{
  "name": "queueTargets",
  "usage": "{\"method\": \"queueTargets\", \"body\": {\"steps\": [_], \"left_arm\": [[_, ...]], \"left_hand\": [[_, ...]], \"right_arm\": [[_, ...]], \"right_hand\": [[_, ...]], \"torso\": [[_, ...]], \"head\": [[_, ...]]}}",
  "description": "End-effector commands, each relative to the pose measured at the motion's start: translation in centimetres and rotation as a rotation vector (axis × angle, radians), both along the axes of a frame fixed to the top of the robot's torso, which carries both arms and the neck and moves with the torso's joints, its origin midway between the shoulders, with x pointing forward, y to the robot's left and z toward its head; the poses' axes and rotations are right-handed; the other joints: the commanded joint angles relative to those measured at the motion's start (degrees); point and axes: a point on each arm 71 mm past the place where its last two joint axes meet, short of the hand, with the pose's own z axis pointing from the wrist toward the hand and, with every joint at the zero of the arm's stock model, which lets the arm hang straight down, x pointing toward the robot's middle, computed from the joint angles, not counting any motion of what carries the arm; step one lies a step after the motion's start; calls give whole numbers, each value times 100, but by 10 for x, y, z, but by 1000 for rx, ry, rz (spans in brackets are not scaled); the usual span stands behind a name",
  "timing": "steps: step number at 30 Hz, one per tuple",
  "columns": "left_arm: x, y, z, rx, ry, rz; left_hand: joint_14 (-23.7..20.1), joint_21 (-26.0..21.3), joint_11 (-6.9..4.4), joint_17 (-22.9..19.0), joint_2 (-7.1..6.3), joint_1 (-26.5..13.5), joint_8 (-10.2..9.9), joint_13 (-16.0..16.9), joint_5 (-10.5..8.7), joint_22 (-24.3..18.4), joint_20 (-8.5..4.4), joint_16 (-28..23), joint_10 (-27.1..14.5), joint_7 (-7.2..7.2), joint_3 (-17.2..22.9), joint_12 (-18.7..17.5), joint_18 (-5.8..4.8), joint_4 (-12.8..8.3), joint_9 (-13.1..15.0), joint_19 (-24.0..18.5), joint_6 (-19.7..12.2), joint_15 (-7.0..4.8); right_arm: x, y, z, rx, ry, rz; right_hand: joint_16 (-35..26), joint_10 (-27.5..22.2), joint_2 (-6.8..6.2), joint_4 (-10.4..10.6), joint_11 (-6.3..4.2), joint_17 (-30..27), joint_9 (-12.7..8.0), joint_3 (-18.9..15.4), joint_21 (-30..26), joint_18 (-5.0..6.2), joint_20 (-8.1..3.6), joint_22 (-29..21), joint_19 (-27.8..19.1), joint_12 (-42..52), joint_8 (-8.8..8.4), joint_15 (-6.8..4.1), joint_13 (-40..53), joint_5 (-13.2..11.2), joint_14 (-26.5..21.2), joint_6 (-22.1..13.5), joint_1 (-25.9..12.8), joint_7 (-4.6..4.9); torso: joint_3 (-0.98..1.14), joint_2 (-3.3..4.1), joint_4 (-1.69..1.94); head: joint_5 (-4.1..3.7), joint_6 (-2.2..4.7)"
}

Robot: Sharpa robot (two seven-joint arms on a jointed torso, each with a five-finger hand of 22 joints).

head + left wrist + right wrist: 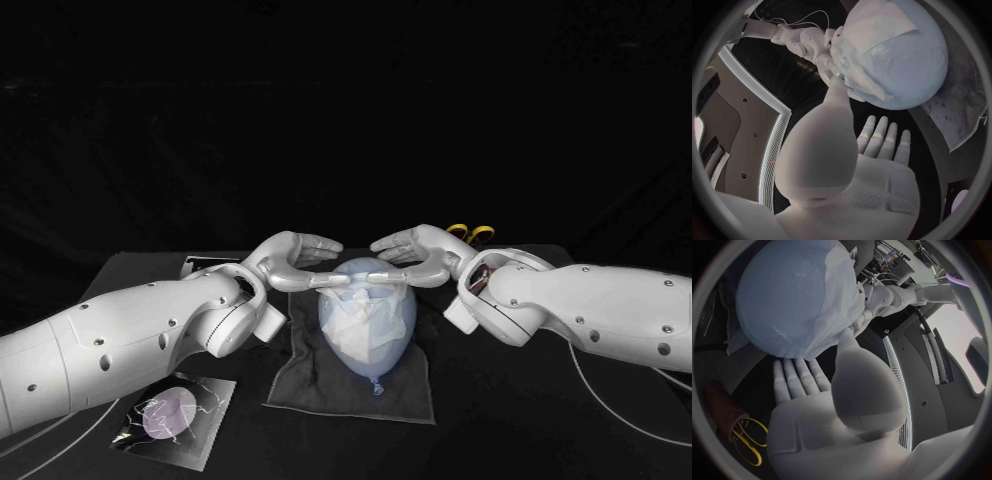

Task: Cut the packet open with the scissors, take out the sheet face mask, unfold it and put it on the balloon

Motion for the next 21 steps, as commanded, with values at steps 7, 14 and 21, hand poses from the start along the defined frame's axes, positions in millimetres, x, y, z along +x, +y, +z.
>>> {"method": "queueTargets", "body": {"steps": [7, 14, 21], "left_arm": [[-2, -5, -1, 11, 17, -42], [1, -5, -1, 15, 20, -35], [2, -6, -4, 22, 28, -34]], "left_hand": [[194, -4, 34, 30, 122, 15, 48, 10, 21, 5, -6, 23, 165, 553, 126, 18, -44, -4, 20, 37, 133, 19], [433, 2, 48, 43, 363, 179, 71, 11, 6, 14, -16, 48, 271, 566, 503, 13, -13, -22, 12, 128, 215, 35], [639, -12, 35, 42, 569, 459, 102, 16, -3, 16, -28, 59, 395, 547, 896, 17, 102, -55, 13, 179, 320, 26]], "right_arm": [[-1, 2, -4, -13, 41, 21], [-1, 2, -5, -23, 39, 24], [0, 2, -4, -26, 23, 17]], "right_hand": [[25, 418, 214, -38, -24, 33, 39, 118, 42, -13, 0, -2, 141, 47, 87, -30, 22, 64, 296, 367, 101, 679], [83, 721, 332, -229, -46, 67, 41, 271, 91, 20, 0, 32, 337, 51, 139, -61, 32, -48, 652, 613, 482, 669], [242, 970, 508, -484, -97, 140, 81, 428, 191, 82, -3, 133, 722, 71, 260, -124, 38, -100, 1322, 1075, 717, 637]], "torso": [[1, -3, -3], [3, 1, -7], [3, 4, -7]], "head": [[3, -25], [2, -37], [-16, -81]]}}
